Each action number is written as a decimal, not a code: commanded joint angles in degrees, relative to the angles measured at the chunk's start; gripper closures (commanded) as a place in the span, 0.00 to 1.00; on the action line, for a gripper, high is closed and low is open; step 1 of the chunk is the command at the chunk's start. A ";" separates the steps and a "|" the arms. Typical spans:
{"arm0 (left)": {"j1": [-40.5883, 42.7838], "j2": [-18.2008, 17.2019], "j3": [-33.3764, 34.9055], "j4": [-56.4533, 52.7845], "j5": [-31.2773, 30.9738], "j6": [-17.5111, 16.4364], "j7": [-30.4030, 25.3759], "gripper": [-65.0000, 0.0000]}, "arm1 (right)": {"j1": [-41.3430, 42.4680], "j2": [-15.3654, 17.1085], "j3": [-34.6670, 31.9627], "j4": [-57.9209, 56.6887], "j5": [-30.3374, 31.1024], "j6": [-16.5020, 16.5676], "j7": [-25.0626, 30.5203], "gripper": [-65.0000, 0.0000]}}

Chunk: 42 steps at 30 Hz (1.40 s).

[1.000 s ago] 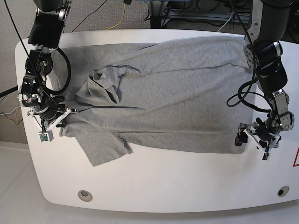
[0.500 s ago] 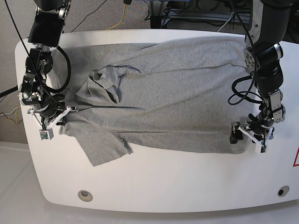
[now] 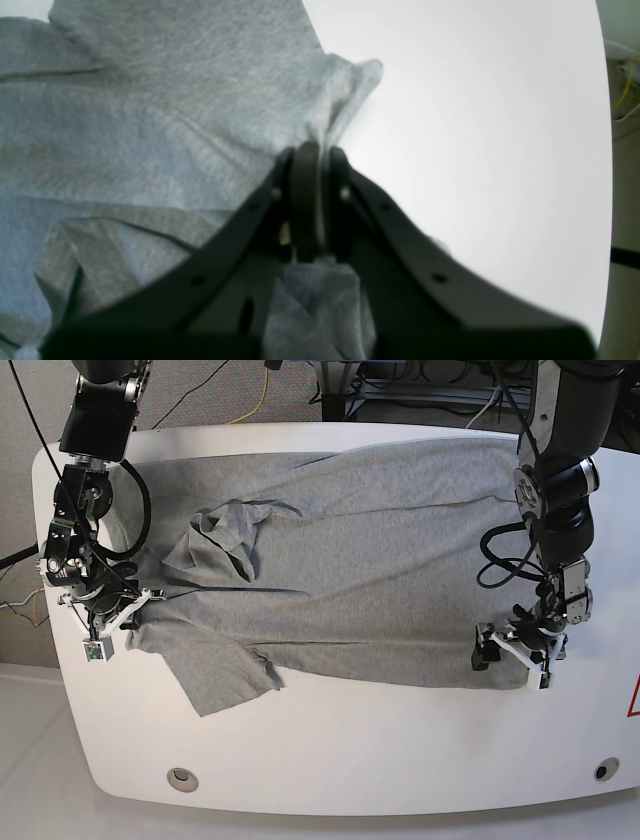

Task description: Fold the T-shirt properly

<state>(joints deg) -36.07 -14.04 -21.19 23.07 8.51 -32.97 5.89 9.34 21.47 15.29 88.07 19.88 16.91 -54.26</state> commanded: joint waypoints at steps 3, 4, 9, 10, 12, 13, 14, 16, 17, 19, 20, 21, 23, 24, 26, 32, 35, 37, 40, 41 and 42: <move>-1.68 0.64 0.14 0.53 -0.65 -0.39 -0.04 0.07 | 0.99 0.90 0.40 1.20 0.56 0.02 1.12 0.93; -1.68 0.64 0.14 0.53 -0.65 -0.57 0.04 0.09 | 0.90 0.90 0.40 1.20 0.56 0.02 1.12 0.93; -1.68 0.72 0.14 0.45 -0.65 -0.57 0.22 0.61 | 0.81 1.16 0.49 1.20 0.56 0.02 1.12 0.93; -1.68 0.72 0.14 0.36 -0.56 -0.48 0.31 0.79 | 0.72 1.16 0.49 1.20 0.56 0.10 1.12 0.93; -1.68 0.72 0.14 0.36 -0.47 -0.48 0.66 1.00 | 0.19 1.25 0.49 1.20 0.56 0.10 1.20 0.93; -1.68 0.72 0.14 0.36 -0.47 -0.48 1.54 1.00 | 0.11 1.25 0.49 1.20 0.56 0.10 1.20 0.93; -1.68 0.64 0.14 0.36 -0.47 -0.48 2.07 0.97 | 0.11 1.25 0.49 1.20 0.56 0.10 1.20 0.93; -1.68 0.64 0.14 0.36 -0.56 -0.66 2.94 0.91 | 0.11 1.25 0.49 1.20 0.56 0.10 1.20 0.93; -1.68 0.64 0.14 0.45 -0.56 -0.66 3.30 0.90 | 0.11 1.25 0.49 1.20 0.56 0.10 1.20 0.93; -1.68 0.46 0.14 0.45 -0.56 -0.66 3.30 0.94 | 0.11 1.25 0.49 1.20 0.56 0.10 1.20 0.94; -1.68 0.46 0.14 0.45 -0.56 -0.66 3.30 0.96 | 0.11 1.25 0.49 1.29 0.56 0.10 1.20 0.94; -1.68 0.37 0.14 0.45 -0.56 -0.66 3.30 0.96 | 0.11 1.25 0.49 1.29 0.56 0.10 1.20 0.94; -1.60 0.37 0.14 0.45 -0.56 -0.66 3.30 0.96 | 0.11 1.25 0.49 1.29 0.56 0.10 1.20 0.94; -1.60 0.37 0.14 0.45 -0.56 -0.66 3.30 0.96 | 0.11 1.16 0.49 1.29 0.56 0.10 1.20 0.94; -1.60 0.28 0.14 0.45 -0.56 -0.66 3.30 0.96 | 0.11 1.08 0.49 1.29 0.56 0.10 1.20 0.94; -1.51 -0.95 0.05 0.53 -0.73 -0.83 3.30 0.96 | 0.11 0.99 0.49 1.29 0.56 0.10 1.20 0.94; -1.51 -1.21 0.05 0.62 -0.82 -0.83 3.38 0.96 | 0.11 1.08 0.49 1.29 0.56 0.10 1.20 0.94; -1.51 -1.30 -0.04 0.71 -0.82 -1.18 3.82 0.96 | 0.11 1.16 0.49 1.29 0.56 0.10 1.20 0.94; -1.77 -1.47 -0.13 0.89 -0.82 -3.38 5.23 0.96 | 0.11 1.25 0.49 1.29 0.56 0.10 1.20 0.94; -1.95 -1.56 -0.13 0.97 -0.91 -4.26 5.85 0.96 | 0.11 1.25 0.49 1.29 0.56 0.10 1.20 0.94; -1.95 -1.83 -0.22 1.41 -0.91 -4.96 6.46 0.96 | 0.11 1.25 0.49 1.29 0.56 0.10 1.20 0.94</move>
<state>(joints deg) -36.21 -15.00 -21.34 23.11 7.88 -36.32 11.33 8.23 21.58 15.40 88.07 19.92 16.93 -54.24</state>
